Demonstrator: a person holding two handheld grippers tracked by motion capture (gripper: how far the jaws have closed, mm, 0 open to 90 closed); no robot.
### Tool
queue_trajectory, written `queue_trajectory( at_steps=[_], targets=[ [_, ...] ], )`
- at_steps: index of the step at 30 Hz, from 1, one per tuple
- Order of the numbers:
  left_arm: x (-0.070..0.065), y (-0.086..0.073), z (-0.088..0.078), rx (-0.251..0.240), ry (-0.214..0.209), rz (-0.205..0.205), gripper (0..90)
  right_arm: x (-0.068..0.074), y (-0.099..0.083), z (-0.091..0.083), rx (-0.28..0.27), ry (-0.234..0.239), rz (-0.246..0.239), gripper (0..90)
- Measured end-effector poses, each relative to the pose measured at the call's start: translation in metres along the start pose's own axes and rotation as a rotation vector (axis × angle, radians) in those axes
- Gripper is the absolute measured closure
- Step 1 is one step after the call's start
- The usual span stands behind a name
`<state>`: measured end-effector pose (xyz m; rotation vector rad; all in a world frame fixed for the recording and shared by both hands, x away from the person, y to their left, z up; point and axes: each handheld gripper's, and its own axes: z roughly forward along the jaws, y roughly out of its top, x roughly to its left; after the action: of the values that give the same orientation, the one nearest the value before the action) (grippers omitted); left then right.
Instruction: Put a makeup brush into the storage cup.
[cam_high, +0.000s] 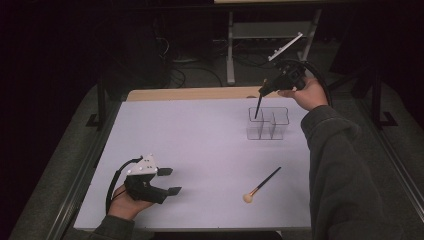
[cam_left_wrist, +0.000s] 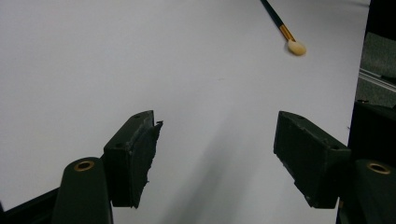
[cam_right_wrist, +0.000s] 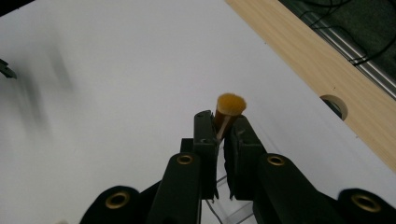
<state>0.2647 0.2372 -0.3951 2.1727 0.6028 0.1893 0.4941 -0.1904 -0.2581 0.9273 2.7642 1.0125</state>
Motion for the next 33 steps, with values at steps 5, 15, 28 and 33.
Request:
queue_trajectory(
  at_steps=[5, 15, 28, 33],
  targets=[
    [0.0, 0.0, -0.002, -0.011, 0.0, -0.008, 29.4, -0.002, -0.003, 0.007, 0.001, 0.005, 0.008, 82.8],
    [0.001, 0.0, -0.002, 0.002, 0.003, -0.002, 29.5, -0.004, -0.007, 0.014, 0.003, 0.012, 0.016, 82.8],
    [0.001, -0.001, -0.002, 0.006, 0.004, -0.003, 30.0, -0.007, -0.014, 0.022, 0.008, 0.016, 0.041, 82.6],
    [0.001, -0.001, -0.002, 0.007, 0.004, -0.001, 30.0, -0.007, -0.015, 0.027, 0.013, 0.018, 0.037, 80.2]
  ],
)
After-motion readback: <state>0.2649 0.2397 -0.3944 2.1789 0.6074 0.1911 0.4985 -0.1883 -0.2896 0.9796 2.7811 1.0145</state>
